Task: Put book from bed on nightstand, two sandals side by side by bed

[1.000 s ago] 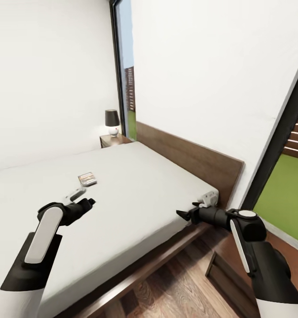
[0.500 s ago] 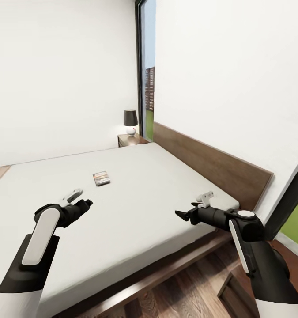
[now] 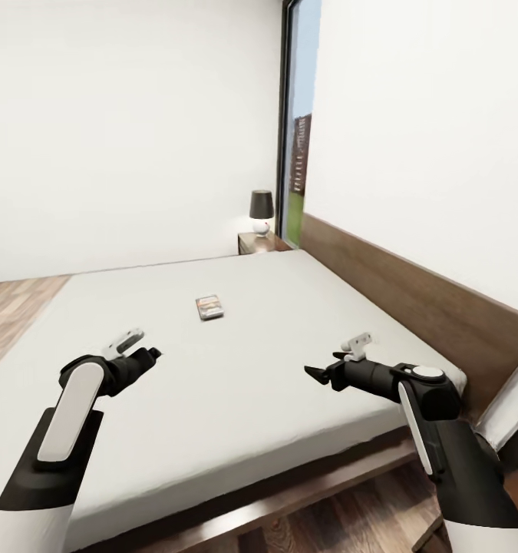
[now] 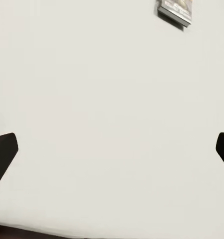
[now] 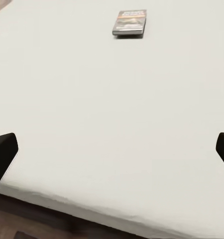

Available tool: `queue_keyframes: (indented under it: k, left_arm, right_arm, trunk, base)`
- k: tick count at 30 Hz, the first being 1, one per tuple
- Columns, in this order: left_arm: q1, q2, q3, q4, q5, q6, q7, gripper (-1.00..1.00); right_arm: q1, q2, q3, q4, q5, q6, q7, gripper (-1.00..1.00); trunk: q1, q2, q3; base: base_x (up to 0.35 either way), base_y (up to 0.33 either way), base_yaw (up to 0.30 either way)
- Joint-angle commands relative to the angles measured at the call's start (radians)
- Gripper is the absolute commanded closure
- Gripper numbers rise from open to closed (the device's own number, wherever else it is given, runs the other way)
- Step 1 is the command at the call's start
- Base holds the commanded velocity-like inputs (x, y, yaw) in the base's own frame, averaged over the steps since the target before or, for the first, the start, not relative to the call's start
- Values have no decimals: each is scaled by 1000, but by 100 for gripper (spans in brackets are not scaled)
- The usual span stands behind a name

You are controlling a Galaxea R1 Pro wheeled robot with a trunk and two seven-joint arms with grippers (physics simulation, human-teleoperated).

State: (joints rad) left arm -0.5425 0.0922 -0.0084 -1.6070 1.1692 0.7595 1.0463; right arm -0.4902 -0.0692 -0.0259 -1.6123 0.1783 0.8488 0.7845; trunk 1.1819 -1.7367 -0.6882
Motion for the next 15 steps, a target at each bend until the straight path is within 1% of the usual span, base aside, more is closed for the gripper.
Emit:
queue_keyframes:
  k: [1, 8, 15]
  left_arm:
    - [0, 1, -1, -1, 8, 3, 9, -100]
    - [5, 1, 0, -1, 7, 3, 9, -100]
    - [5, 1, 1, -1, 6, 3, 9, -100]
  right_arm:
    - [-1, 0, -1, -1, 10, 3, 10, -100]
    - [-1, -1, 0, -1, 10, 3, 10, -100]
    - [-1, -2, -1, -1, 10, 3, 10, -100]
  trunk:
    - [0, 0, -1]
    - [0, 0, -4]
    - [0, 0, -6]
  base:
    - [261, 0, 287]
    - [298, -48, 287]
    - [311, -145, 287]
